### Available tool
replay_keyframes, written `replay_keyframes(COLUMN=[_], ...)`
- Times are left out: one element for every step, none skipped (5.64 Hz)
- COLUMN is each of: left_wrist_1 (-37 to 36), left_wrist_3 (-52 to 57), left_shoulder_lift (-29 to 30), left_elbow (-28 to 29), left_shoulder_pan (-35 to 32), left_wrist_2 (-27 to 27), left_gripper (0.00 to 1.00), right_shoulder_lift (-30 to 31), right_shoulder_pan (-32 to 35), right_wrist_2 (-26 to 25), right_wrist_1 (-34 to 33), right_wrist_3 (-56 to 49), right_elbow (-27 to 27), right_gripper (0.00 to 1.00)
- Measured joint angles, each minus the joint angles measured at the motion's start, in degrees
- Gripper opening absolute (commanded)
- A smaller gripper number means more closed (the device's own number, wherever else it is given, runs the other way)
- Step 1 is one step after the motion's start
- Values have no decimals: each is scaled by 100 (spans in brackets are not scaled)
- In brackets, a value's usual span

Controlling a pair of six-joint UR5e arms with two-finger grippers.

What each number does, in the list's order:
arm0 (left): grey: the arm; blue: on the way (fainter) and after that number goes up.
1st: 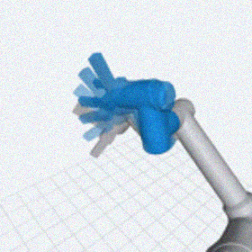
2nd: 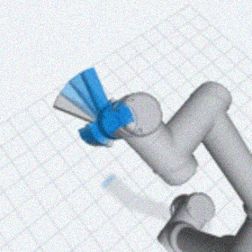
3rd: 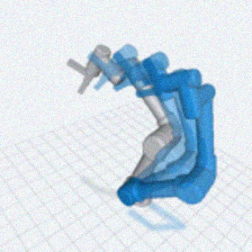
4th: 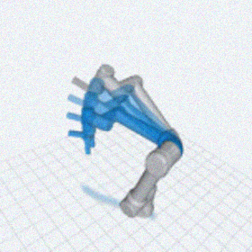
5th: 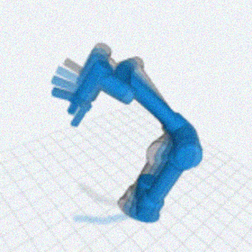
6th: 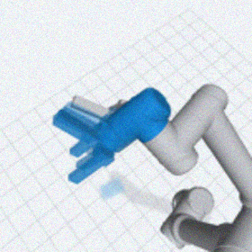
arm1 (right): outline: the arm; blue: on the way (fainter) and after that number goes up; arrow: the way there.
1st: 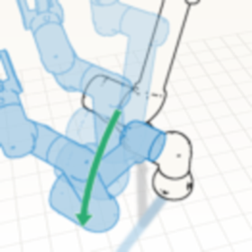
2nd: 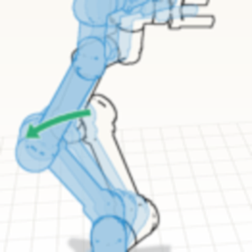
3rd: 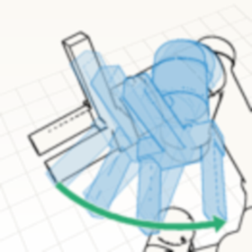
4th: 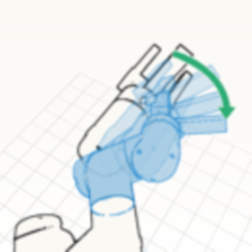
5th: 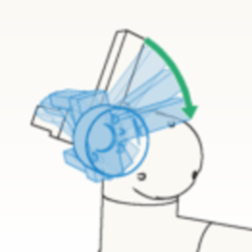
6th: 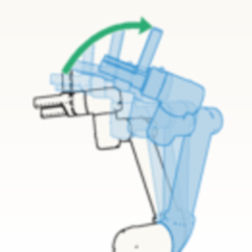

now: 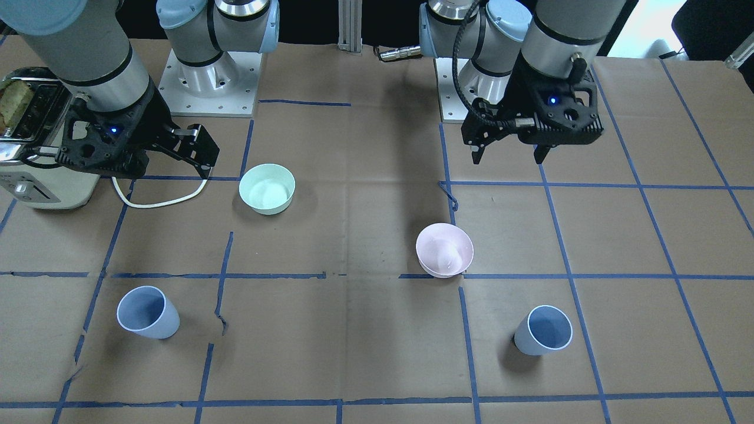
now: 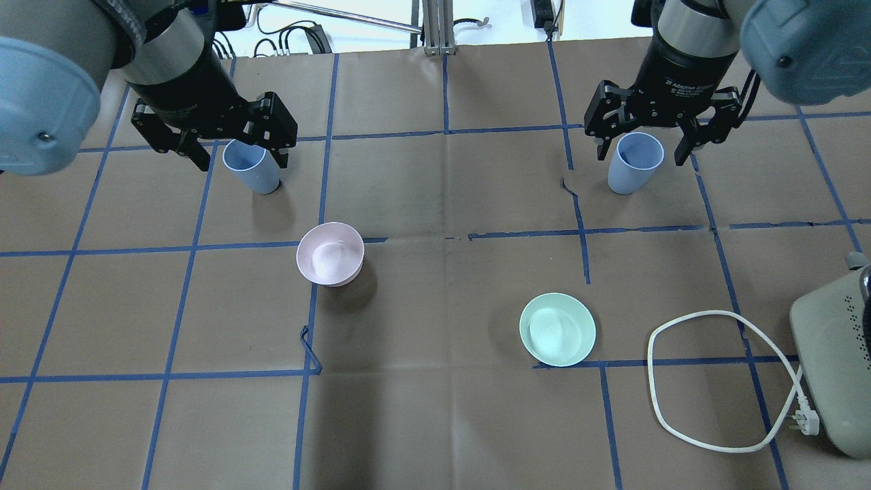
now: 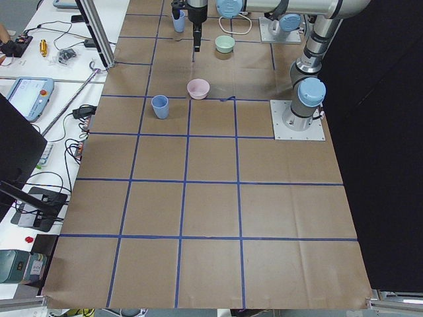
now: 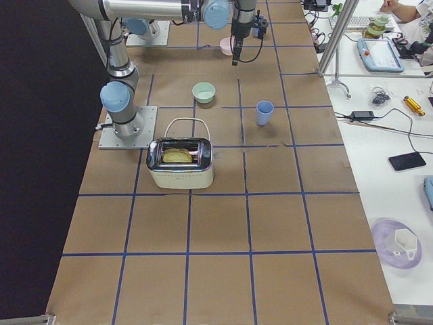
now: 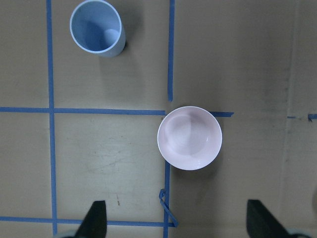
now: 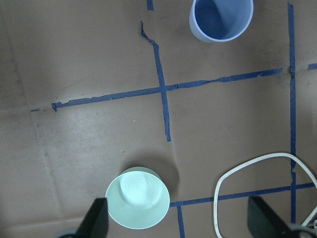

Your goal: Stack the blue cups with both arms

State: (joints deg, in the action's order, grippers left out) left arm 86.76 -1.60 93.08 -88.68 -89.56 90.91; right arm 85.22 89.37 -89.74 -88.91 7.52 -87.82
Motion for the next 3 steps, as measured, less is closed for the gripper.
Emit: replay_keyframes(left_wrist_1=[-315, -784, -1257], left_wrist_3=[122, 265, 449], left_shoulder_lift=[354, 758, 1125], left_elbow=[61, 99, 73], left_shoulder_pan=[90, 173, 295], left_wrist_2=[3, 5, 6], left_gripper=[99, 99, 99], right_shoulder_lift=[-23, -96, -305], right_shoulder_pan=[-28, -131, -390], right_wrist_2=[0, -2, -1], right_wrist_1=[-136, -322, -568], right_wrist_3=[-12, -123, -498], right_elbow=[17, 62, 178], right_gripper=[100, 100, 100])
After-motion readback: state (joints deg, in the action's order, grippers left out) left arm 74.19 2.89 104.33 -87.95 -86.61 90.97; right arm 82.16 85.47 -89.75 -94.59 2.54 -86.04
